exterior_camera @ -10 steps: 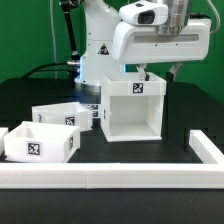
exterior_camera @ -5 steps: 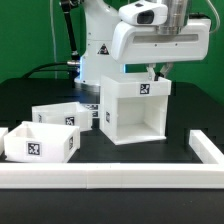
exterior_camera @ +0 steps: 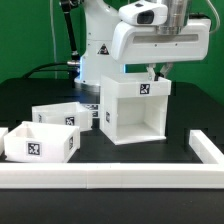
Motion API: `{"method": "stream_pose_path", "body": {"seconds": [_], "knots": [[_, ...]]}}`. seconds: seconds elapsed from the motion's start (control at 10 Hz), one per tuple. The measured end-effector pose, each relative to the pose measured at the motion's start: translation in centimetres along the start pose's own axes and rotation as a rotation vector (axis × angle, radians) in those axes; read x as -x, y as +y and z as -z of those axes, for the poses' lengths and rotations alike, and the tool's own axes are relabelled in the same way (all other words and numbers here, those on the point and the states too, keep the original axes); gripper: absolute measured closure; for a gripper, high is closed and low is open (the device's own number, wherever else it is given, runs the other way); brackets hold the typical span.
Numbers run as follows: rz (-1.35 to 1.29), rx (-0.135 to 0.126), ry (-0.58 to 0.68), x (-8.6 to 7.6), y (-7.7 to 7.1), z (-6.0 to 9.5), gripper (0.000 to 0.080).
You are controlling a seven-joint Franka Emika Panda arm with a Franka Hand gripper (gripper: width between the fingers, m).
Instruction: Assemble drawer
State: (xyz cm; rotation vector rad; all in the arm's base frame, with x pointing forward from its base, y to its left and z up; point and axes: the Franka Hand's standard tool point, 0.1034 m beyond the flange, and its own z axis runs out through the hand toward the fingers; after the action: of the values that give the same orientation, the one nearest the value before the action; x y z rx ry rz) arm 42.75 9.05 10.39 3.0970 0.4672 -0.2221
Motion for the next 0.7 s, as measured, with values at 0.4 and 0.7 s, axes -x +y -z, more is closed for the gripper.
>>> {"method": "stream_pose_path", "body": {"seconds": [0.4,0.7], "knots": [[-0.027,-0.01,0.015,-4.6,2.0,0.7,0.0762],[-0.037,-0.012,0.047,-7.7,3.0,1.2,0.0762]]}}
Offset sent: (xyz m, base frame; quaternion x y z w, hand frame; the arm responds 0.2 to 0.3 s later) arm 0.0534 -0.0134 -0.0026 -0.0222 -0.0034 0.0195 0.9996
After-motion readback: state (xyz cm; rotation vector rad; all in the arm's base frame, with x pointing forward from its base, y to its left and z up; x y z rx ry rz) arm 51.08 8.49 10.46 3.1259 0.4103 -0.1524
